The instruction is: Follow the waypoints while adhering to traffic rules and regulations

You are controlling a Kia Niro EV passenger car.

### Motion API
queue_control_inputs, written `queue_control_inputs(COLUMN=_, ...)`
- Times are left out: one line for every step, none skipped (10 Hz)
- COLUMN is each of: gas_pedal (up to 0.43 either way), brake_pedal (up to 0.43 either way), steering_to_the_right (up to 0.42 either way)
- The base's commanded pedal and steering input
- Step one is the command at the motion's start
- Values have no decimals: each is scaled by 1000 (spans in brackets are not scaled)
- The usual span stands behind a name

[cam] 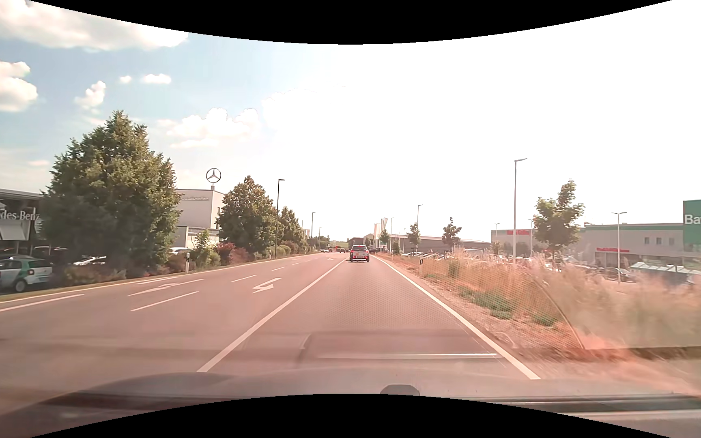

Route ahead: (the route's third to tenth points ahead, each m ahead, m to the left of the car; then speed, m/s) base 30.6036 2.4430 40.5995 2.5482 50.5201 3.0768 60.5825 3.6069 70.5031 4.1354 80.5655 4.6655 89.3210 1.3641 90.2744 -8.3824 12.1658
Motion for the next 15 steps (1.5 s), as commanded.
queue_control_inputs(gas_pedal=220, brake_pedal=0, steering_to_the_right=-2)
queue_control_inputs(gas_pedal=189, brake_pedal=0, steering_to_the_right=-2)
queue_control_inputs(gas_pedal=157, brake_pedal=0, steering_to_the_right=-2)
queue_control_inputs(gas_pedal=118, brake_pedal=0, steering_to_the_right=-3)
queue_control_inputs(gas_pedal=118, brake_pedal=0, steering_to_the_right=-3)
queue_control_inputs(gas_pedal=87, brake_pedal=0, steering_to_the_right=-3)
queue_control_inputs(gas_pedal=87, brake_pedal=0, steering_to_the_right=-3)
queue_control_inputs(gas_pedal=87, brake_pedal=0, steering_to_the_right=-3)
queue_control_inputs(gas_pedal=87, brake_pedal=0, steering_to_the_right=-3)
queue_control_inputs(gas_pedal=87, brake_pedal=0, steering_to_the_right=-4)
queue_control_inputs(gas_pedal=87, brake_pedal=0, steering_to_the_right=-4)
queue_control_inputs(gas_pedal=98, brake_pedal=0, steering_to_the_right=-4)
queue_control_inputs(gas_pedal=98, brake_pedal=0, steering_to_the_right=-3)
queue_control_inputs(gas_pedal=98, brake_pedal=0, steering_to_the_right=-3)
queue_control_inputs(gas_pedal=98, brake_pedal=0, steering_to_the_right=-4)
